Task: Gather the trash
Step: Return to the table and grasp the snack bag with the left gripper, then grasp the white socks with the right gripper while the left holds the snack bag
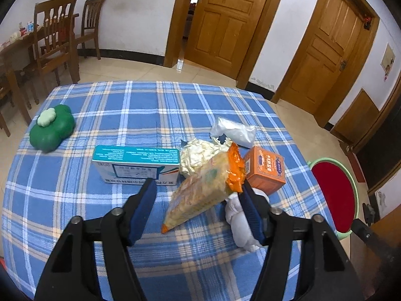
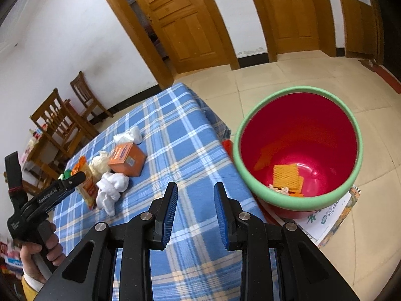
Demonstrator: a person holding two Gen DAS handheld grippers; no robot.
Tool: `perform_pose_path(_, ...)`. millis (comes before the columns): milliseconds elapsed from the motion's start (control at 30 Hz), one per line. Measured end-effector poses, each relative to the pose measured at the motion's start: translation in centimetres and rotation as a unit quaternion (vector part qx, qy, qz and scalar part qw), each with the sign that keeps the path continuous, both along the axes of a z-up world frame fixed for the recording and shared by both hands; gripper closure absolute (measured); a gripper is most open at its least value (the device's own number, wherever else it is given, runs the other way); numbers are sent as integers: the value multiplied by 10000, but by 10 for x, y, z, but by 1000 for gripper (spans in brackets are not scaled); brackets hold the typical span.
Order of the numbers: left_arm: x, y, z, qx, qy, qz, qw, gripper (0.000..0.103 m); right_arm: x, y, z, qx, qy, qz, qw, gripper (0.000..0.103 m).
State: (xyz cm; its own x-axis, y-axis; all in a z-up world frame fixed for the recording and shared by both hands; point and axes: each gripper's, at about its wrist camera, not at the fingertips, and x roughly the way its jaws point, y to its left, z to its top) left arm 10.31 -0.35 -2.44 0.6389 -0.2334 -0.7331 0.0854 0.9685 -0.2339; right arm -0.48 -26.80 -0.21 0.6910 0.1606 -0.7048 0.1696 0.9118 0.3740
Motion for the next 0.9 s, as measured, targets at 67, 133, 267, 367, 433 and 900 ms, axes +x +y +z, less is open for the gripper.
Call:
perform_pose_path(67, 1, -2, -2, -57, 3, -89, 9999, 47, 2, 3, 0, -11, 9, 48, 10000, 73)
perform_pose_path(133, 1, -4, -3, -91, -5, -186, 9998, 54, 3, 6, -1, -24, 24, 85, 10000, 73)
perform_pose_path(267, 1, -8, -1, 28, -103, -274, 9996, 66, 6, 10, -1, -40, 59, 142, 9999, 73)
perform_pose_path(367, -4, -9, 7, 197, -335, -269, 9989, 75, 7, 14, -2, -53, 71, 188, 9998, 73)
perform_pose_path(433, -7, -4, 13, 87, -377, -307, 9988, 76, 9, 16, -2, -62, 74, 226, 9997, 73)
perform_pose_path(900, -28, 47, 33, -660, -503, 121, 9965, 76, 29, 61, 2, -136, 40, 806, 9966, 73)
